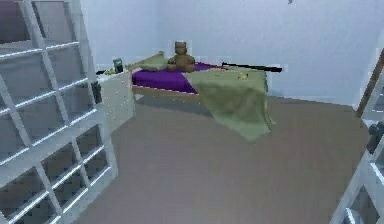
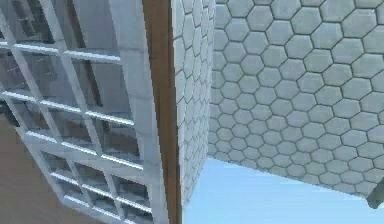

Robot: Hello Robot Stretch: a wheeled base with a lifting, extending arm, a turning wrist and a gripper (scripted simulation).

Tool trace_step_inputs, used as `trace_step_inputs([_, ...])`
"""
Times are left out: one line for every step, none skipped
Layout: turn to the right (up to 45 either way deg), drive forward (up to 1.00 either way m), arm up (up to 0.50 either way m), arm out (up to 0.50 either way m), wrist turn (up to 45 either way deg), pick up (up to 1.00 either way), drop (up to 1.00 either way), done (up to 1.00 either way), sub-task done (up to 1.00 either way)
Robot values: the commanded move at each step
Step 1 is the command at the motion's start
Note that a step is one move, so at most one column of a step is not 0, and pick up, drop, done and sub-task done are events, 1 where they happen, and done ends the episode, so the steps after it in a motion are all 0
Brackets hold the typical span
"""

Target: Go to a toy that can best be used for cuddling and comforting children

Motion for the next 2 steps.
trace_step_inputs([0.0, 1.00, 0.00, 0.00, 0.0, 0.00, 0.00, 0.00, 0.00])
trace_step_inputs([3.0, 0.00, 0.00, 0.00, 0.0, 0.00, 0.00, 0.00, 0.00])
